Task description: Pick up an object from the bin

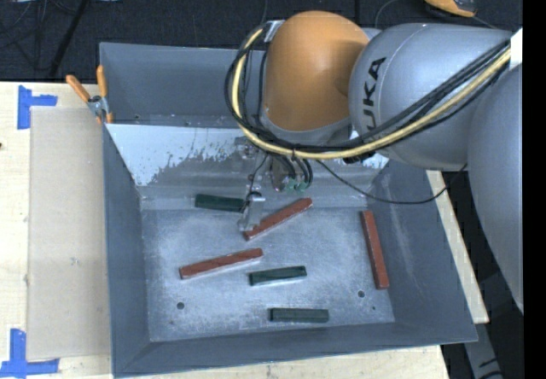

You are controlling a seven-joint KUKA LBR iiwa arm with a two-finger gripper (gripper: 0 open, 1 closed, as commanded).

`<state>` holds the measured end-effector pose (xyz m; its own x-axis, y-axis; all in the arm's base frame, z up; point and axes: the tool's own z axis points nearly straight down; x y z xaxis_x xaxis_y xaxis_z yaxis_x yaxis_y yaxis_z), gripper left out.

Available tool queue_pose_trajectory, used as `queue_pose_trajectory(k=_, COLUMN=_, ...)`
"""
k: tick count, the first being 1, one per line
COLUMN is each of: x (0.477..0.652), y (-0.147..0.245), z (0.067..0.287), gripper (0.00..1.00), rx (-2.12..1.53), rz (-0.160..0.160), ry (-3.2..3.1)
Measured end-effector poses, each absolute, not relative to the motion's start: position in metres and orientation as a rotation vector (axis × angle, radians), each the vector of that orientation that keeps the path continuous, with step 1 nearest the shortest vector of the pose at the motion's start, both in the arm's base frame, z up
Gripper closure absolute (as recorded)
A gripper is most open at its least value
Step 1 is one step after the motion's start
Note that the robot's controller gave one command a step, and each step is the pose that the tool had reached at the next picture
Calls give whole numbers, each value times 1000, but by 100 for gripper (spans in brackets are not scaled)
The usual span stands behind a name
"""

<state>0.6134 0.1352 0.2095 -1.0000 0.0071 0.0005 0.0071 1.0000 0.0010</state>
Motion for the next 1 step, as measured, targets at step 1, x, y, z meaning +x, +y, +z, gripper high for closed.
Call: queue_pose_trajectory(k=1, x=580, y=139, z=65, gripper=0, rx=230, rz=2, ry=-3125)
